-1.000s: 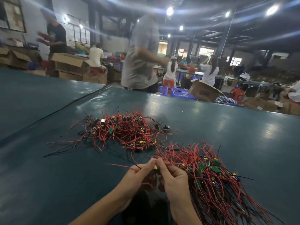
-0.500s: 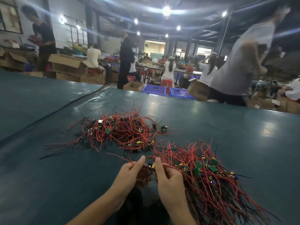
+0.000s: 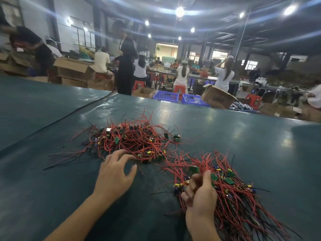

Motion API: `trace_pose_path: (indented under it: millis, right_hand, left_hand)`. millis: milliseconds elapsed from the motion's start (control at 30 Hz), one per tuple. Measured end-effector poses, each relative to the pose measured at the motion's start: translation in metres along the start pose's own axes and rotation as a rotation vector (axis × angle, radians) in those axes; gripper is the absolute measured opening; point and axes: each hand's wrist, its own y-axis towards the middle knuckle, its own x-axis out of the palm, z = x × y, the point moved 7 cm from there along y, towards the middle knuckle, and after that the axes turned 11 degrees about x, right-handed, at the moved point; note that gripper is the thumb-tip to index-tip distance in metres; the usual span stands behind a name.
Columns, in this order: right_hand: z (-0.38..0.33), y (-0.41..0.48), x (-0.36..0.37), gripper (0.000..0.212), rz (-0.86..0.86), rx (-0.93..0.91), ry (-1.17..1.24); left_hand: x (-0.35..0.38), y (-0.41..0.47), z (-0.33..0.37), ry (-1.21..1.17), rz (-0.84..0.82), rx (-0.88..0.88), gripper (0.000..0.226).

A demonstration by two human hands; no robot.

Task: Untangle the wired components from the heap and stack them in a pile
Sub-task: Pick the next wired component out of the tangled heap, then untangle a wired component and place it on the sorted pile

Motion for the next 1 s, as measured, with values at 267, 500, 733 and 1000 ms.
trace_pose_path:
  millis: [267, 500, 733, 1000]
  right_hand:
    - [-0.007, -0.002, 0.000, 0.039, -0.005, -0.075, 0.032]
    - [-0.007, -0.002, 0.001, 0.032, 0.011, -0.073, 0.005]
    - [-0.006, 0.000, 0.001, 0.031, 0.016, -0.065, -0.011]
    - [-0.004, 0.000, 0.003, 0.030, -0.015, -0.078, -0.070]
  left_hand:
    - [0.016, -0.003, -0.078, 0.308, -0.353, -0.306, 0.058]
    - [0.014, -0.002, -0.085, 0.350, -0.350, -0.344, 0.059]
    - [0.006, 0.004, -0.071, 0.305, -0.211, -0.245, 0.036]
    - [-0.017, 0.003, -0.016, 0.051, 0.159, 0.038, 0.007]
